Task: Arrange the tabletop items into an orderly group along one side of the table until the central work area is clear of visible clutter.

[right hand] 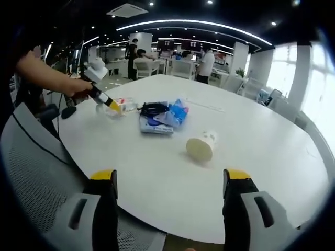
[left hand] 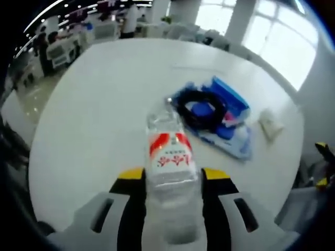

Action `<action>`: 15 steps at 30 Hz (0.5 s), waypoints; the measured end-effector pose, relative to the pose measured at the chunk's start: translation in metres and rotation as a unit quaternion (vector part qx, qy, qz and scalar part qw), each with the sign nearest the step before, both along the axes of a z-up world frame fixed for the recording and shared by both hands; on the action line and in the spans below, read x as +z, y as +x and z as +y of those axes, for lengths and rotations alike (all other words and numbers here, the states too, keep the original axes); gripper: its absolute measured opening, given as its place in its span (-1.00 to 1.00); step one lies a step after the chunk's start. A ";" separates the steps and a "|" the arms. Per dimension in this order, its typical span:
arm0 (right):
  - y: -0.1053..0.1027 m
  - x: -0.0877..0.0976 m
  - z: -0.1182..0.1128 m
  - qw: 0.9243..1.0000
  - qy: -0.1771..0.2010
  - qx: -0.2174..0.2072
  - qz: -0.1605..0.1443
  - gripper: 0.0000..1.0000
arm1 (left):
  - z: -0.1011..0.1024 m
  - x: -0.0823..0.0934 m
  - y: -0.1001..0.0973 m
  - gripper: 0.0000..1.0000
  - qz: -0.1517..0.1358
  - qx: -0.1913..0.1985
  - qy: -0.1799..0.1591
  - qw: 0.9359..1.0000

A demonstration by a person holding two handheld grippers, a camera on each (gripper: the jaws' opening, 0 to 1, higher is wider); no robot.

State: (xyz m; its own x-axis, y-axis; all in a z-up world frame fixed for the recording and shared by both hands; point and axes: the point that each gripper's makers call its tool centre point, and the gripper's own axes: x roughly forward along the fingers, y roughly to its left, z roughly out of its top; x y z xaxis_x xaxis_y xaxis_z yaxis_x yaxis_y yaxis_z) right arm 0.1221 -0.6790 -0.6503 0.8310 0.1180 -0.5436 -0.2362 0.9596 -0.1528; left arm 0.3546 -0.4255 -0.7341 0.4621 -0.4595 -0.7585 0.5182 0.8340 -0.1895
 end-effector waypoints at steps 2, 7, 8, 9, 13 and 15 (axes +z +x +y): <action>0.001 0.000 0.003 1.000 -0.016 0.014 0.002 0.69 | 0.002 0.000 -0.007 -0.24 0.002 -0.004 0.001 1.000; 0.005 0.004 0.011 0.998 -0.050 0.049 -0.002 0.76 | 0.003 0.001 -0.024 -0.24 0.010 -0.015 -0.006 1.000; 0.006 0.005 0.012 0.997 -0.056 0.055 -0.003 0.77 | 0.002 0.001 -0.029 -0.24 0.013 -0.019 -0.007 1.000; 0.008 0.006 0.013 0.996 -0.062 0.060 -0.005 0.78 | 0.002 0.001 -0.031 -0.24 0.014 -0.021 -0.007 1.000; 0.022 0.010 0.022 0.992 -0.088 0.089 -0.011 0.78 | 0.000 0.003 -0.050 -0.24 0.021 -0.042 -0.004 0.999; 0.029 0.014 0.030 0.991 -0.085 0.102 -0.019 0.78 | 0.000 0.004 -0.058 -0.24 0.030 -0.046 -0.007 0.998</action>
State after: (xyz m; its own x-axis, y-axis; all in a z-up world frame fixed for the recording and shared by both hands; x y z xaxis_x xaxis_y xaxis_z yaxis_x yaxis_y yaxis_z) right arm 0.1512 -0.6486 -0.6361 0.8192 0.1949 -0.5394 -0.4138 0.8521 -0.3205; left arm 0.2971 -0.4260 -0.7301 0.3712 -0.5094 -0.7764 0.5803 0.7800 -0.2342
